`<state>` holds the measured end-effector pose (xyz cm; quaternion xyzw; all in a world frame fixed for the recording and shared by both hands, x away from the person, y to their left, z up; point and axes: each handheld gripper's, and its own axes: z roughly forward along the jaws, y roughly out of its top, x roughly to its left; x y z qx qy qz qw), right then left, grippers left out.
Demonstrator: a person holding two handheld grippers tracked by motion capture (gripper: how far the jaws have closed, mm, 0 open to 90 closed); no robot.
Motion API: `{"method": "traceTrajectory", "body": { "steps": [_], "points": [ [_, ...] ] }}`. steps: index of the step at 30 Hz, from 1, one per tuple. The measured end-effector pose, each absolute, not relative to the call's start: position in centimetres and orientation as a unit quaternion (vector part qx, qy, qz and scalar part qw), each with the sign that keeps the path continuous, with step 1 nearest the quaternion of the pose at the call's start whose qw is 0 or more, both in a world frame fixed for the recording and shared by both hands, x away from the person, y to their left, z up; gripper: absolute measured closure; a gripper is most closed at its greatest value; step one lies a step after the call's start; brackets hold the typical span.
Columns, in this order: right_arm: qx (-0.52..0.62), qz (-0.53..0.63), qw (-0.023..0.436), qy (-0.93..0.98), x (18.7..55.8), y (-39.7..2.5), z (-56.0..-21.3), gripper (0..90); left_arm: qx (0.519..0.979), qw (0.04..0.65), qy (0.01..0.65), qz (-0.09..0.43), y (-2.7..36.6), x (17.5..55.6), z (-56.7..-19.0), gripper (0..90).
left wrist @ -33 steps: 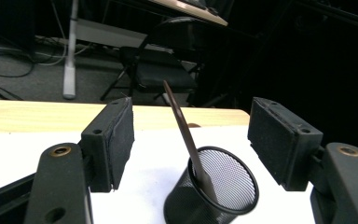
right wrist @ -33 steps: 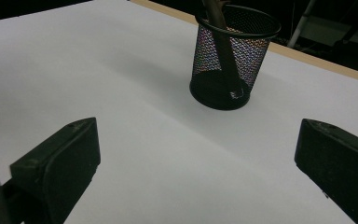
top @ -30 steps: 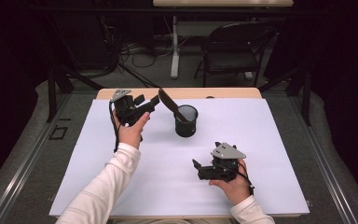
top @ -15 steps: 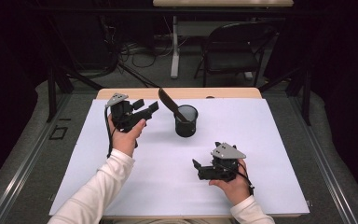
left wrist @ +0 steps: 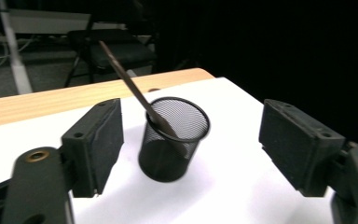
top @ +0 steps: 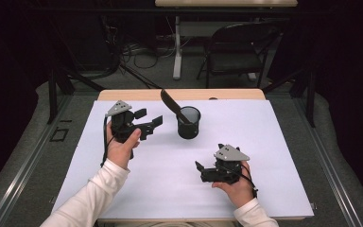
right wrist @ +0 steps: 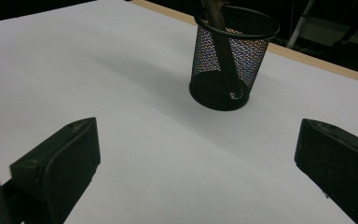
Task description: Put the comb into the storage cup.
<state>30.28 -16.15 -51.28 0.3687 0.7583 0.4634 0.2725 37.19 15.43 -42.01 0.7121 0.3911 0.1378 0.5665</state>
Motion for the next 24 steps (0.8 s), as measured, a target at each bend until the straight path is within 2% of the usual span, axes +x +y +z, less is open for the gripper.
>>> {"method": "traceTrajectory", "body": {
  "steps": [4, 10, 19, 24],
  "points": [
    [0.371, 0.464, 0.272, 0.757, 30.3, -16.2, -51.2, 0.1, 0.724, 0.567, 0.368, 0.14, 15.7, 36.3, -41.8, 15.8],
    [0.371, 0.466, 0.272, 0.755, 30.3, -16.3, -51.1, 0.1, 0.736, 0.558, 0.355, 0.142, 16.2, 35.5, -41.8, 14.1],
    [0.369, 0.471, 0.272, 0.753, 30.2, -16.3, -50.7, 0.2, 0.75, 0.551, 0.34, 0.132, 17.4, 34.3, -42.8, 4.3],
    [0.367, 0.477, 0.271, 0.751, 30.1, -16.1, -49.9, 0.1, 0.749, 0.556, 0.336, 0.13, 18.3, 33.3, -43.2, 3.3]
  ]
}}
